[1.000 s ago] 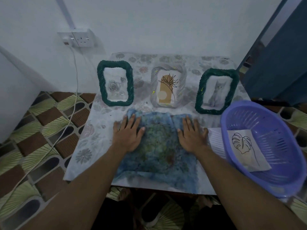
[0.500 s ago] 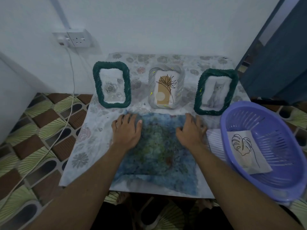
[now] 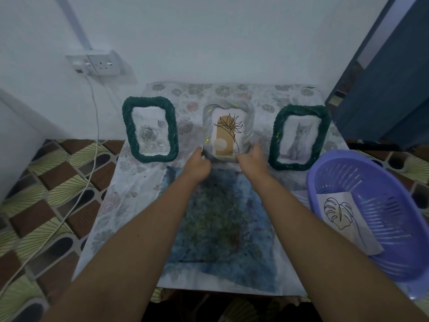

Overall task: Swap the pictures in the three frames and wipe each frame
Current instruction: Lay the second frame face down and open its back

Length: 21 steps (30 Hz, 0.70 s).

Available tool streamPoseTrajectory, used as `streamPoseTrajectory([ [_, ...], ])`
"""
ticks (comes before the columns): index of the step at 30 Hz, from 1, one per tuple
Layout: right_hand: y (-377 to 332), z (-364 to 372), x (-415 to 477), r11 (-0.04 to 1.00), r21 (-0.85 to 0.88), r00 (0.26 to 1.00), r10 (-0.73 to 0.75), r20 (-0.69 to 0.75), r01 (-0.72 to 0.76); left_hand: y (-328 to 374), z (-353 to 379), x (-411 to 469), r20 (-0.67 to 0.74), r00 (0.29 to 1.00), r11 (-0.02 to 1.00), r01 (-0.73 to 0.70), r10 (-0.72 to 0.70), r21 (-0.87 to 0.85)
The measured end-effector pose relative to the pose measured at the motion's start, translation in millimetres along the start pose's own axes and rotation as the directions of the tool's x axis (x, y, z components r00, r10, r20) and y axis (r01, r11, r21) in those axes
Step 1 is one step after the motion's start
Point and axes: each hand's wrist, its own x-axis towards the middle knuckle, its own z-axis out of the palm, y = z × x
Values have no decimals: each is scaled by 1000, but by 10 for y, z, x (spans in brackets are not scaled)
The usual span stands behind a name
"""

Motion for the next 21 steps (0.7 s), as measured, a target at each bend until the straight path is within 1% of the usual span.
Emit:
streamPoseTrajectory([
  [5, 10, -36, 13, 989, 143, 999, 41, 0, -41, -23, 65, 40, -93, 996, 992, 2, -14, -129],
  [10, 11, -119, -57, 976, 215, 999, 28, 22, -32, -28, 4, -86, -203, 978, 974, -85, 41, -211],
  [12, 24, -137, -97, 969, 245, 1000, 14, 3, -14, -51, -67, -145, -228, 973, 962, -101, 42, -252],
  [14, 54, -145, -159, 957, 290, 1000, 23, -15, -17, -98, -133, -223, -226, 972, 951, -125, 61, -282],
  [17, 147, -148, -246, 943, 332, 998, 48, -42, -31, -161, -184, -400, -189, 979, 901, -147, 73, -409],
  [21, 245, -107, -420, 937, 347, 996, 55, -63, -30, -206, -230, -705, -132, 989, 836, -126, 65, -534],
])
